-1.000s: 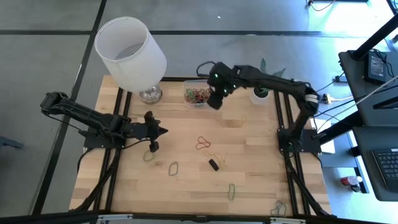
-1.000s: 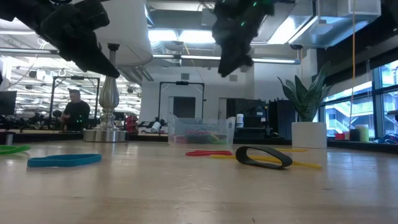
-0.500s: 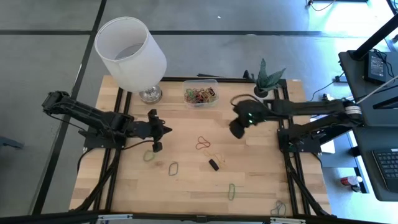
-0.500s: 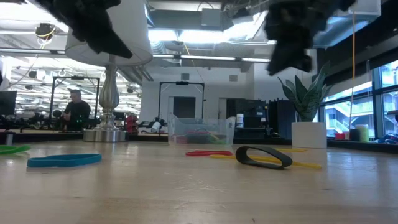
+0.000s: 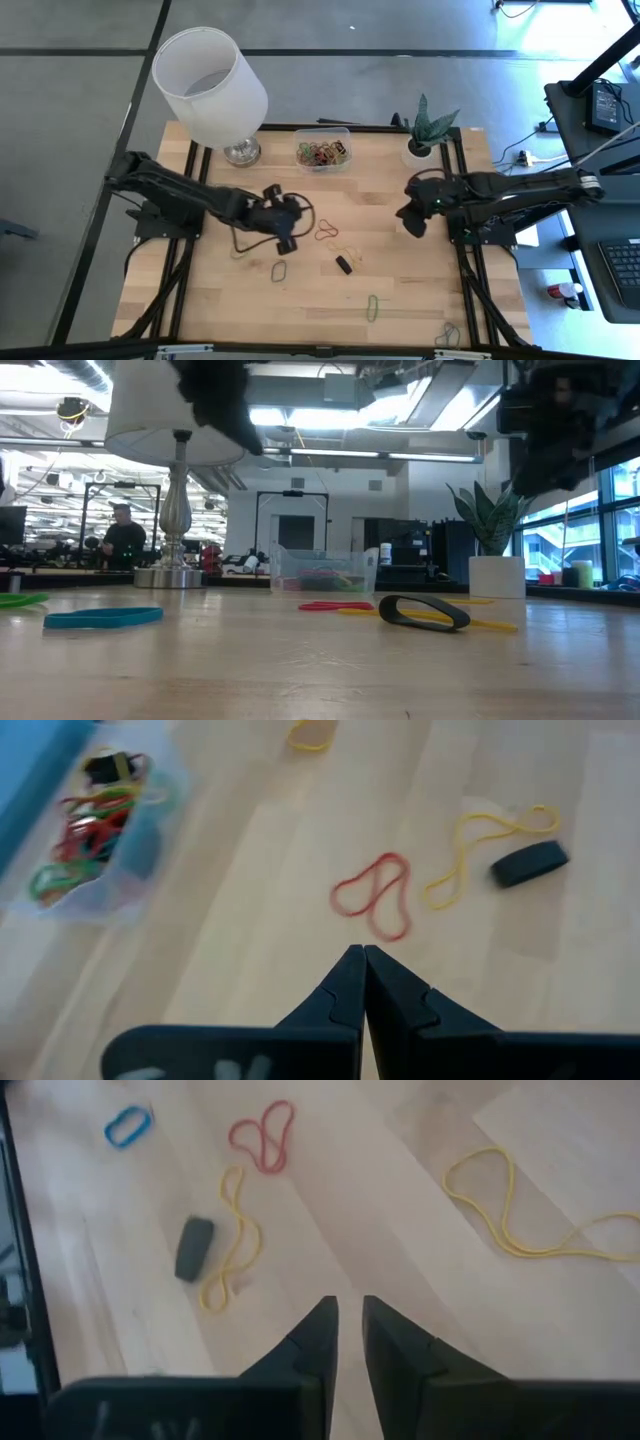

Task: Pick and place rubber bands into bin
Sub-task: Put the top blue rubber band into the transparent bin

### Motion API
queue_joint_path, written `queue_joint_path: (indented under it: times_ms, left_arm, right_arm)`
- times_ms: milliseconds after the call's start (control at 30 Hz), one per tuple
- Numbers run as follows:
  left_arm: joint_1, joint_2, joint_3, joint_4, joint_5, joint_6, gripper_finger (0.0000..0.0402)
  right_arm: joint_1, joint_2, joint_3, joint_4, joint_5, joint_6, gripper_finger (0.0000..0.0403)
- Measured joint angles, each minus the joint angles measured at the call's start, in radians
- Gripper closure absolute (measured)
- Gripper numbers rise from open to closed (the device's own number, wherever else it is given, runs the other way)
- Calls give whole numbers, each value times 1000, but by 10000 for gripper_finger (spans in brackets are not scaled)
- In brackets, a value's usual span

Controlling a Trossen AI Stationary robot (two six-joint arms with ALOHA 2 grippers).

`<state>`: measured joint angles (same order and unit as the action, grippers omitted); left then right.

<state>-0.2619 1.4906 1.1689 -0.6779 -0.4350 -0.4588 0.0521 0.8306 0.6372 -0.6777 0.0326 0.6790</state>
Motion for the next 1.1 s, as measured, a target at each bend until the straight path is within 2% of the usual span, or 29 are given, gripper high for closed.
queue_joint_path:
  times_ms: [267, 400, 600, 700, 833, 1100]
  left_arm:
    - [-25, 223, 209, -79, 73, -2, 398]
    - [-49, 291, 260, -203, 139, -143, 395]
    - [-87, 345, 261, -376, 240, -460, 368]
    - [-106, 375, 261, -395, 298, -586, 345]
    - [-117, 425, 240, -371, 398, -667, 316]
    - [-143, 507, 204, -342, 425, -787, 277]
  right_arm:
    - [6, -96, -66, -14, 0, -62, 348]
    - [6, -115, -87, -15, 0, -88, 348]
    - [6, -116, -95, -15, -3, -120, 348]
    - [6, -116, -95, -15, -8, -140, 348]
    - [6, -116, -95, -15, -8, -147, 348]
    - [6, -116, -94, -13, -11, -161, 348]
